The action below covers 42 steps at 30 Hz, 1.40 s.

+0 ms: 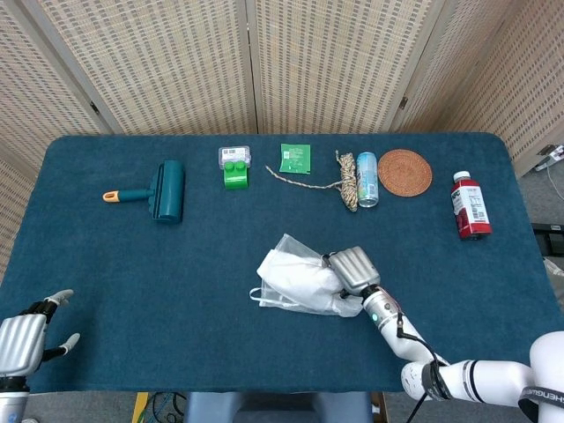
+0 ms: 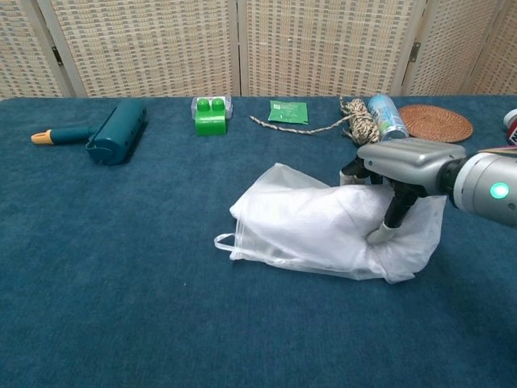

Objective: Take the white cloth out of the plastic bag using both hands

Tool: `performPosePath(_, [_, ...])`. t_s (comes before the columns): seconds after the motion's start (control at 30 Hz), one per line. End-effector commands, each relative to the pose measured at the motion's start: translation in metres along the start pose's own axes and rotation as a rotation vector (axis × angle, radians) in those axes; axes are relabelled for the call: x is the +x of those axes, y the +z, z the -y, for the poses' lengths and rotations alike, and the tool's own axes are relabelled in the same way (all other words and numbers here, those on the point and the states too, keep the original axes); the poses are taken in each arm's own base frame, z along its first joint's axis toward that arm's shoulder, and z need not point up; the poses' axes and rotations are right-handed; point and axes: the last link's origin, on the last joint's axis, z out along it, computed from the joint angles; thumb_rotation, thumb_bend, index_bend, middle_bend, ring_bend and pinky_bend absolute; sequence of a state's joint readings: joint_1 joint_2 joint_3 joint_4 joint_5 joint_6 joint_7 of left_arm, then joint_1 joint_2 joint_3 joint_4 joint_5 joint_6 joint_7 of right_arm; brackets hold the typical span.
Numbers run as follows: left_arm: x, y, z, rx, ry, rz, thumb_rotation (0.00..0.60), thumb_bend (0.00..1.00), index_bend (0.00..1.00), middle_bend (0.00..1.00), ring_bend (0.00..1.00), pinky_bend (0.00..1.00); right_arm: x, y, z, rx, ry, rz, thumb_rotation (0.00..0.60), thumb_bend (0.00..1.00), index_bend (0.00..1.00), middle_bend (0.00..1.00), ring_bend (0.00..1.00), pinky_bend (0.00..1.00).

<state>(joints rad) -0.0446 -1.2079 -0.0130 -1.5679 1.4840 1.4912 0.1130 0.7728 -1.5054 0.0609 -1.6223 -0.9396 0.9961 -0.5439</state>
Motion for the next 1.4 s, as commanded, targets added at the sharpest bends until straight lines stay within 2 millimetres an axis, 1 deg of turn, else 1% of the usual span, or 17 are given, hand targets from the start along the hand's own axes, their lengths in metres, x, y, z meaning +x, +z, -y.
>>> performPosePath(0.03, [0.001, 0.001, -0.001, -0.002, 0.000, -0.002, 0.600, 0.19, 0.24, 0.35, 0.38, 0.55, 0.006, -0.002, -0.009, 0.027, -0.015, -0.094, 0.600, 0.39, 0.50, 0.63, 0.60, 0.67])
performPosePath(0.13, [0.001, 0.001, -0.001, -0.003, 0.001, -0.003, 0.600, 0.19, 0.24, 0.35, 0.38, 0.55, 0.010, -0.004, -0.014, 0.051, -0.016, -0.144, 0.600, 0.41, 0.52, 0.64, 0.62, 0.69])
performPosePath(0.3, [0.002, 0.003, -0.003, -0.008, -0.002, -0.008, 0.600, 0.19, 0.25, 0.35, 0.38, 0.56, 0.018, -0.007, -0.021, 0.091, -0.028, -0.227, 0.600, 0.46, 0.56, 0.68, 0.65, 0.72])
performPosePath(0.6, [0.012, 0.012, -0.010, -0.030, -0.020, -0.036, 0.600, 0.19, 0.25, 0.35, 0.38, 0.56, 0.036, -0.010, -0.027, 0.181, -0.121, -0.400, 0.600, 0.48, 0.57, 0.68, 0.66, 0.72])
performPosePath(0.77, [0.018, 0.022, -0.020, -0.061, -0.032, -0.059, 0.600, 0.19, 0.25, 0.35, 0.38, 0.57, 0.046, -0.012, -0.030, 0.227, -0.153, -0.491, 0.600, 0.49, 0.57, 0.68, 0.66, 0.72])
performPosePath(0.87, [0.021, 0.028, -0.027, -0.086, -0.038, -0.075, 0.600, 0.19, 0.25, 0.35, 0.39, 0.58, 0.049, -0.014, -0.031, 0.251, -0.154, -0.537, 0.600, 0.49, 0.57, 0.68, 0.66, 0.72])
performPosePath(0.97, [0.025, 0.036, -0.036, -0.115, -0.050, -0.103, 0.600, 0.19, 0.26, 0.36, 0.41, 0.59, 0.050, -0.015, -0.032, 0.277, -0.152, -0.572, 0.600, 0.50, 0.57, 0.68, 0.66, 0.72])
performPosePath(1.13, [0.034, 0.050, -0.051, -0.170, -0.081, -0.171, 0.600, 0.19, 0.26, 0.44, 0.49, 0.65, 0.052, -0.017, -0.030, 0.321, -0.134, -0.620, 0.600, 0.50, 0.57, 0.68, 0.66, 0.72])
performPosePath(1.4, [0.044, 0.073, -0.077, -0.265, -0.141, -0.264, 0.600, 0.19, 0.26, 0.65, 0.64, 0.80, 0.057, -0.017, -0.028, 0.366, -0.103, -0.683, 0.600, 0.51, 0.57, 0.68, 0.66, 0.72])
